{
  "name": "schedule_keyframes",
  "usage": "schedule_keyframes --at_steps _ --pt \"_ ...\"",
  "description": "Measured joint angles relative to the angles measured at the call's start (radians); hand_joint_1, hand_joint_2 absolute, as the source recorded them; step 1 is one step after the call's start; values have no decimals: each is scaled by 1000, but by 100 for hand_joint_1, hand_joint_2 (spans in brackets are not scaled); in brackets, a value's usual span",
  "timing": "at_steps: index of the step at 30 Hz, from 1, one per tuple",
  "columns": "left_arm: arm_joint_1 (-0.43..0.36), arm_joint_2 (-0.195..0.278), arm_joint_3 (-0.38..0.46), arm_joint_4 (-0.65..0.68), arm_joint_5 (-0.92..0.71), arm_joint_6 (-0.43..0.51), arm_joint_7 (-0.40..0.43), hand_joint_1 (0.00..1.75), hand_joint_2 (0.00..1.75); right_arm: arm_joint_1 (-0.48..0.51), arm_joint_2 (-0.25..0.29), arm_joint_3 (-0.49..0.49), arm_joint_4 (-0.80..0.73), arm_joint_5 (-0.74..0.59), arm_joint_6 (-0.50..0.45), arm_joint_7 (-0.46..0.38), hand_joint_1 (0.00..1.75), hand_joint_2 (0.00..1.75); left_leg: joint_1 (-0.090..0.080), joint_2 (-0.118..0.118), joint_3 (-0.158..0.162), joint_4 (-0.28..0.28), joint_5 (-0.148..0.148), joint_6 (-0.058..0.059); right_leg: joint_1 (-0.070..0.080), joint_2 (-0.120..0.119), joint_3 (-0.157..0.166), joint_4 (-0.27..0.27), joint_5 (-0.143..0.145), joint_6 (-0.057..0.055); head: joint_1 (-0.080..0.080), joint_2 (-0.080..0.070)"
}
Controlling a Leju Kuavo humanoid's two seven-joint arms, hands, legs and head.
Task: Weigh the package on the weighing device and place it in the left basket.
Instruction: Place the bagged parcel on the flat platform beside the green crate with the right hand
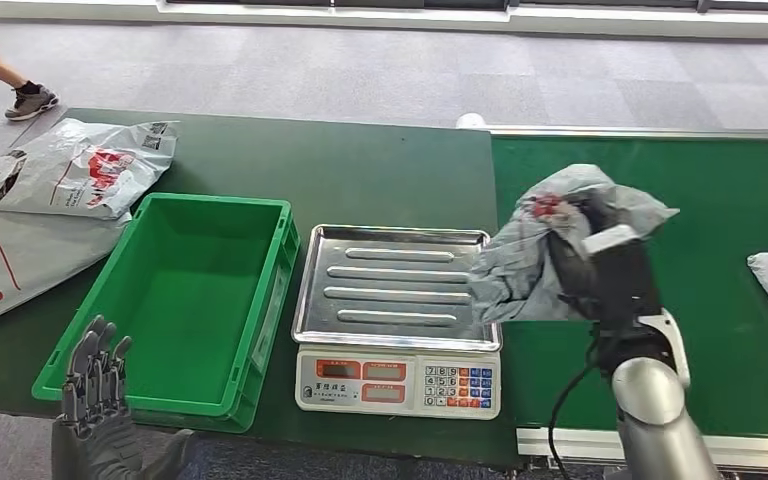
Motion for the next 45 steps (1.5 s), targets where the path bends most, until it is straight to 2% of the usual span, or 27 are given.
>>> schedule_keyframes --at_steps 2,6,9,12,16,21,30,41,45 --pt "-22 7 0 13 3 -11 -1 0 175 -43 37 82 88 43 50 40 175 175 2 0 3 0 3 -2 2 0 -1 0 2 -2 0 0" --pt "-56 20 10 27 14 -20 5 0 175 -136 136 204 256 56 81 61 175 175 3 -2 2 0 6 -5 3 -1 -5 2 4 -4 0 0" --pt "-72 24 32 31 27 -33 15 0 175 -191 186 255 327 55 98 83 175 175 3 -2 2 0 6 -5 4 -1 -6 3 4 -5 0 0" --pt "-74 24 49 32 28 -41 21 0 175 -226 211 273 376 54 108 96 175 175 4 -2 1 0 6 -5 4 -2 -6 3 3 -5 0 0" --pt "-72 24 56 32 23 -40 24 0 175 -246 229 279 414 65 113 104 0 175 4 -2 0 0 6 -5 2 -1 -7 2 4 -5 0 0" --pt "-68 21 59 32 12 -36 27 0 175 -258 247 282 441 119 102 136 0 175 4 -2 1 0 6 -5 3 -1 -7 2 5 -5 0 0" --pt "-67 17 62 32 3 -42 49 0 175 -262 254 282 464 180 103 146 0 175 4 -1 1 0 6 -6 5 0 -7 2 5 -6 0 0" --pt "-74 14 62 48 -14 -60 63 0 175 -254 251 266 460 183 97 133 0 175 4 0 2 1 6 -6 4 2 -8 2 5 -6 0 0" --pt "-84 14 48 52 -94 -53 121 0 175 -200 236 229 389 154 72 103 0 175 4 -1 2 1 6 -6 4 0 -9 2 5 -6 0 0"
